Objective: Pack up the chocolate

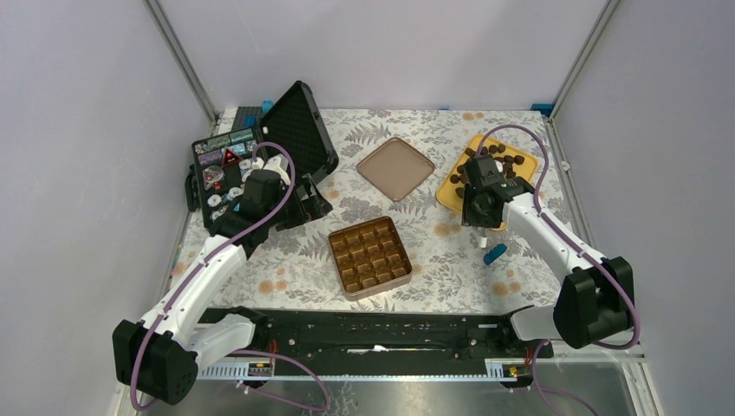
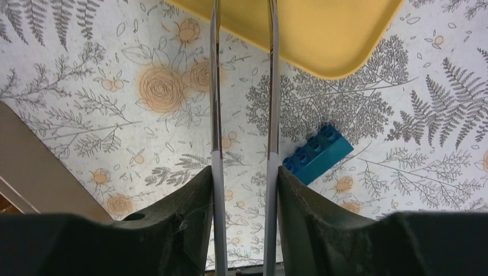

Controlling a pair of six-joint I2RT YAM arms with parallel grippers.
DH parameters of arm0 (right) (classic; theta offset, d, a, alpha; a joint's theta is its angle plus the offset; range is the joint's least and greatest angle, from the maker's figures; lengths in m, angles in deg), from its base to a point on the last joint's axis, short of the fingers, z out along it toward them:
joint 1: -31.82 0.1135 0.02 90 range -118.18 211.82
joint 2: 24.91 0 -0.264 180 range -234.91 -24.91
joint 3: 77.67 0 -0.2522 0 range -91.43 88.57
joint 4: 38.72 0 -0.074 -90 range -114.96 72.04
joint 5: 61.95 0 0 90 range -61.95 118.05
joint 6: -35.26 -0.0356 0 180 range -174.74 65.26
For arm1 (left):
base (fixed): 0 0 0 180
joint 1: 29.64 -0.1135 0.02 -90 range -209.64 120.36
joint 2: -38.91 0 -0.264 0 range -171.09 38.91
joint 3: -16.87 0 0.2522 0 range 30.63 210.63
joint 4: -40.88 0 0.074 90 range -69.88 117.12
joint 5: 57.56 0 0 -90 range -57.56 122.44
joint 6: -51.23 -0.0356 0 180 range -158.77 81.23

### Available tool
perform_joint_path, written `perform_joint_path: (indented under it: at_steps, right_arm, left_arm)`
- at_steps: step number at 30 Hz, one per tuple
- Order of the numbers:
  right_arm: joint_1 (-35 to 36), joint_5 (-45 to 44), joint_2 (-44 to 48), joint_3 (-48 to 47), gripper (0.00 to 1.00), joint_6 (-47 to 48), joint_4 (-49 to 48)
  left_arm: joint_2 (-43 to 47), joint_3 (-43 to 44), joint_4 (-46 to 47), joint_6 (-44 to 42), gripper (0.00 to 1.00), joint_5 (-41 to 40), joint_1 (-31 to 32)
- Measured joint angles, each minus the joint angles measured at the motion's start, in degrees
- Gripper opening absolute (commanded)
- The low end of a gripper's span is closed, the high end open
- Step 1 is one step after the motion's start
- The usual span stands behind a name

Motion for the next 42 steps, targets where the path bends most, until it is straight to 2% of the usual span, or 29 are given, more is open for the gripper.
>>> perform_joint_path:
  at_steps: [11,17,24,31,38,42]
  right_arm:
    - [-1.79,0.04,-2.64,0.04,0.49,-0.04,-4.68]
    - [-2.80,0.04,-3.15,0.09,0.38,-0.13,-6.23]
    - [-2.91,0.11,-3.10,0.17,0.19,-0.20,-6.78]
    - [-2.91,0.11,0.33,0.37,0.11,-0.17,-4.35]
    - [-2.82,2.67,6.16,-2.93,0.10,0.31,1.79]
    - [0.44,4.59,7.06,-7.50,0.10,0.76,4.81]
  left_arm:
    - [0.00,0.02,0.00,0.02,0.99,0.00,0.00]
    - [0.00,0.02,-0.02,0.02,0.99,-0.02,0.00]
    - [-0.07,0.02,0.00,0.02,0.99,-0.02,0.00]
    - [-0.66,0.02,-0.11,0.02,0.99,-0.02,0.00]
    - [-0.81,0.24,-0.61,-0.04,0.99,-0.02,0.00]
    - [-1.20,1.86,-2.32,-0.50,0.99,-0.09,0.00]
